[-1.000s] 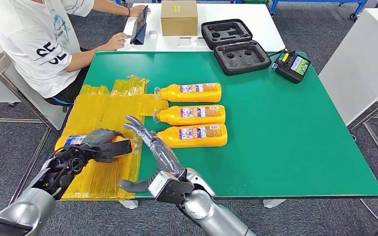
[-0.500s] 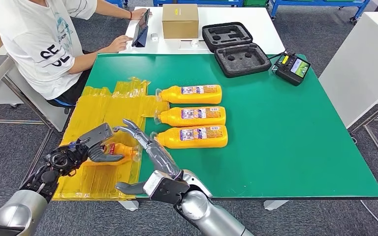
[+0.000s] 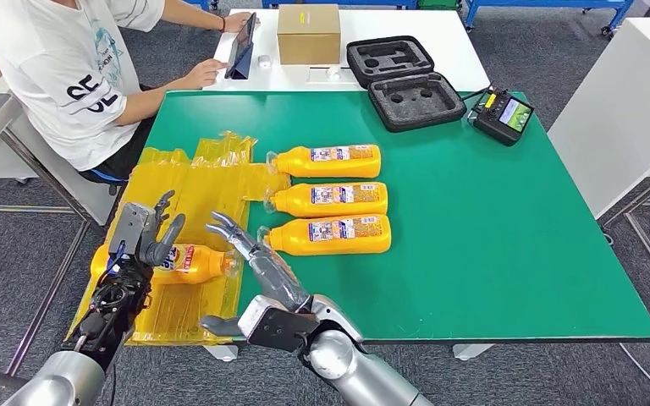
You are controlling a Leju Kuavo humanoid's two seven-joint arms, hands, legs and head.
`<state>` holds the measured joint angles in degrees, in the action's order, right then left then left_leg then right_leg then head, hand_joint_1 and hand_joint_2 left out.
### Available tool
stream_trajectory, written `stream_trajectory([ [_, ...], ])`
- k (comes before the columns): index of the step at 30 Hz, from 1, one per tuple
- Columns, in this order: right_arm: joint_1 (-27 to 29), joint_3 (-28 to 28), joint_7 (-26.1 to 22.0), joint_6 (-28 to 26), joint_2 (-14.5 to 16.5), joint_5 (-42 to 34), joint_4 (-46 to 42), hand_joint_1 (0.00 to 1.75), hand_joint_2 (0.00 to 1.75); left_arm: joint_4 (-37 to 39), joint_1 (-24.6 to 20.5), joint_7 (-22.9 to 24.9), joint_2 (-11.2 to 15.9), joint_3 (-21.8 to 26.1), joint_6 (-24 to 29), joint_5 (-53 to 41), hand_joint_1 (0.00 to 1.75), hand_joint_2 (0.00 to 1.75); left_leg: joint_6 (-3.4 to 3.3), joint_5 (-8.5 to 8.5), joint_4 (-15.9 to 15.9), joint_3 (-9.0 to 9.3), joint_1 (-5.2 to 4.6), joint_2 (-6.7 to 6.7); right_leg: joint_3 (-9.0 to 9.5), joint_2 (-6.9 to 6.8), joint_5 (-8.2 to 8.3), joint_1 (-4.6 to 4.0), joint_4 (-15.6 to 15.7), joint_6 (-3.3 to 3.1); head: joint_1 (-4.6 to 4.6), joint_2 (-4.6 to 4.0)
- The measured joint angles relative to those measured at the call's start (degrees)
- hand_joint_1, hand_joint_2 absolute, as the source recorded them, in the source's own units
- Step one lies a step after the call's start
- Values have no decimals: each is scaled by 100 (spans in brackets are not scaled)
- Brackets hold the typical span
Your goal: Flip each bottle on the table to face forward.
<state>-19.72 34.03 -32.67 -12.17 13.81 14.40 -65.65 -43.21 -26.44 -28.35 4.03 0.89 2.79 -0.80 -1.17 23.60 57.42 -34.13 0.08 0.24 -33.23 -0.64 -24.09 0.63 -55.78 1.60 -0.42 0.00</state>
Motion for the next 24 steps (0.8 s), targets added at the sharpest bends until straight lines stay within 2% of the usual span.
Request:
stream_trajectory([
  [3, 0, 0, -5, -10, 2, 1, 45, 0, 175, -92, 76, -105, -27, 24, 208, -71, 0, 0, 4, -4, 0, -7, 6, 1, -8, 0, 1, -3, -1, -2, 0, 0],
  [5, -1, 0, -19, -63, 3, 24, 66, 0, 175, -174, 158, -410, -45, 33, 759, -291, 0, 0, 6, -5, 0, -16, 13, 8, -18, 3, 5, -4, -2, -8, 1, 0],
  [7, -1, 0, -22, -231, -3, 175, 78, 0, 175, -373, 296, -842, -54, 41, 1761, -699, 0, 87, 8, -6, 1, -35, 17, 21, -42, 11, 9, -4, -3, -15, -1, 0],
  [9, -12, 0, 103, -565, -29, 630, 94, 0, 175, -755, 473, -1101, -52, 25, 2804, -1191, 0, 175, 10, -8, 2, -54, 17, 24, -61, 14, 9, -4, -3, -15, -1, 0],
  [10, -32, 1, 267, -773, -56, 1014, 112, 0, 175, -1002, 569, -1149, -51, 23, 3198, -1444, 0, 175, 10, -9, 2, -60, 17, 23, -66, 13, 9, -4, -3, -15, -1, 0],
  [12, -125, 4, 780, -1120, -137, 1905, 188, 0, 175, -1542, 788, -1177, -64, 91, 3609, -1904, 0, 175, 10, -8, 2, -70, 16, 23, -73, 12, 8, -3, -3, -15, 0, 0],
  [15, -372, -14, 1726, -1225, -320, 2966, 429, 0, 175, -2350, 1134, -1192, -140, 378, 3707, -2179, 0, 175, 9, -7, 3, -83, 14, 24, -86, 15, 9, -2, -1, -14, 1, 0],
  [18, -683, -95, 2562, -964, -531, 3669, 808, 0, 175, -2934, 1382, -1192, -180, 664, 3727, -1881, 0, 175, 8, -7, 4, -87, 9, 23, -90, 13, 9, -1, 0, -13, 1, 0],
  [21, -1019, -210, 3011, -654, -686, 4007, 1286, 0, 175, -3316, 1554, -1191, -183, 789, 3734, -1601, 0, 175, 4, -10, 6, -90, 6, 19, -90, 5, 10, -1, 0, -12, 1, 0],
  [24, -1315, -290, 3177, -521, -761, 4223, 1748, 0, 175, -3547, 1635, -1191, -189, 817, 3734, -1437, 0, 175, 3, -11, 6, -91, 7, 19, -90, 5, 11, -1, 0, -11, -1, 0],
])
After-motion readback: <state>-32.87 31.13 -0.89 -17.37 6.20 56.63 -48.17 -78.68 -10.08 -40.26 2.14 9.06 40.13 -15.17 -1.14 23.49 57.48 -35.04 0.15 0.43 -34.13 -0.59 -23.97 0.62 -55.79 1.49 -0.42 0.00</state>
